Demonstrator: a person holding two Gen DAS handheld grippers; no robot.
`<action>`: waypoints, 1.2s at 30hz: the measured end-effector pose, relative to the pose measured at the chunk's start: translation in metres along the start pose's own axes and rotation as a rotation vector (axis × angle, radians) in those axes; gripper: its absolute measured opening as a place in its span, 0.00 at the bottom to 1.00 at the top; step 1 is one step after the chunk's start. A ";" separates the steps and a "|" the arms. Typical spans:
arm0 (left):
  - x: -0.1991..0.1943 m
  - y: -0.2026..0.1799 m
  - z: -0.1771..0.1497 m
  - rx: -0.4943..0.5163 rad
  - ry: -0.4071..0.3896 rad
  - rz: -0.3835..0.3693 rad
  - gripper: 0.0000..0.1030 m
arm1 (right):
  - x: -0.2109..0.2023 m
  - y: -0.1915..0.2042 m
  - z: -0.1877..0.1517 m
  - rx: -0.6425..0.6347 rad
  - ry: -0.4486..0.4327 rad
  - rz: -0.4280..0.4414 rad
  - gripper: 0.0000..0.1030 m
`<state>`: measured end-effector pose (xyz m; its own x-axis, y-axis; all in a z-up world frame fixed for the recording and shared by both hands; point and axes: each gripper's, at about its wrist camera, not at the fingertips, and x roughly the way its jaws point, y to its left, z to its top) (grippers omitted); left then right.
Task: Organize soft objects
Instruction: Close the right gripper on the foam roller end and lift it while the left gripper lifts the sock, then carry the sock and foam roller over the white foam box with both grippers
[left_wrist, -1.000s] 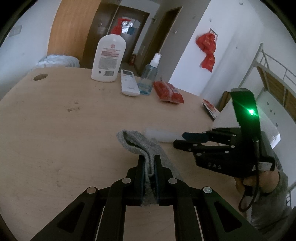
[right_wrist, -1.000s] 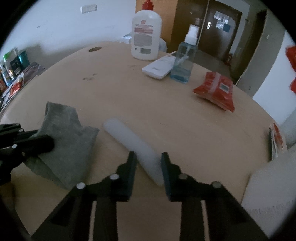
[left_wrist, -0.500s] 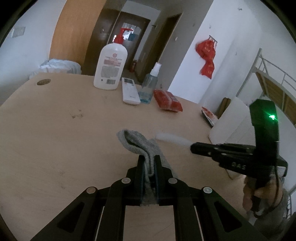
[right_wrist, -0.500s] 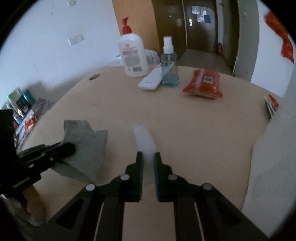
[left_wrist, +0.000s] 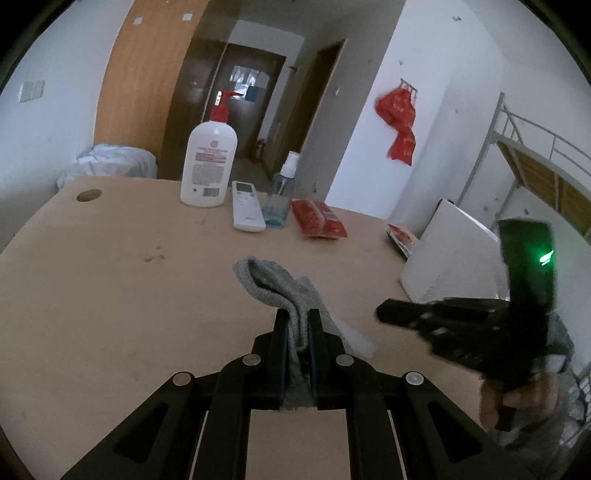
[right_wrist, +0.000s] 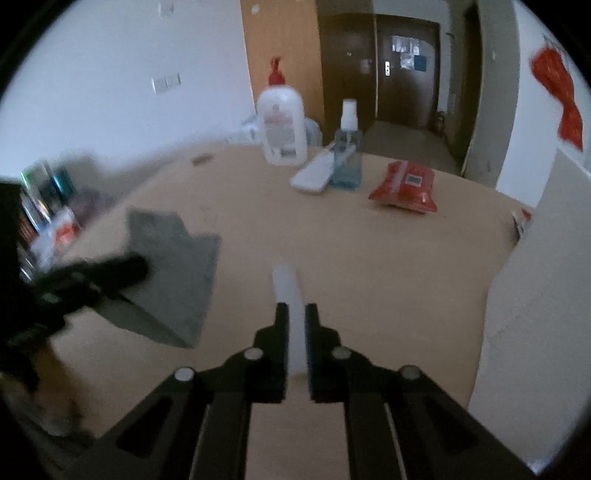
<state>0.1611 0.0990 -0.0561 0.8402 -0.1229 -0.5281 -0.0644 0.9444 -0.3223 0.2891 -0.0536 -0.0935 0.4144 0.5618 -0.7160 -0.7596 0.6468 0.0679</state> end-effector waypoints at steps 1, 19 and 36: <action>-0.002 0.000 0.000 -0.001 -0.001 0.000 0.09 | 0.006 0.002 -0.002 -0.016 0.019 -0.009 0.30; -0.036 -0.002 -0.003 0.008 -0.062 0.005 0.09 | 0.032 0.023 -0.013 -0.109 0.092 -0.096 0.54; -0.047 -0.009 -0.007 0.013 -0.070 -0.019 0.09 | 0.038 0.019 -0.013 -0.100 0.116 -0.134 0.23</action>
<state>0.1180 0.0937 -0.0340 0.8767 -0.1196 -0.4660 -0.0418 0.9460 -0.3216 0.2838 -0.0270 -0.1281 0.4591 0.4073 -0.7895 -0.7501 0.6539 -0.0989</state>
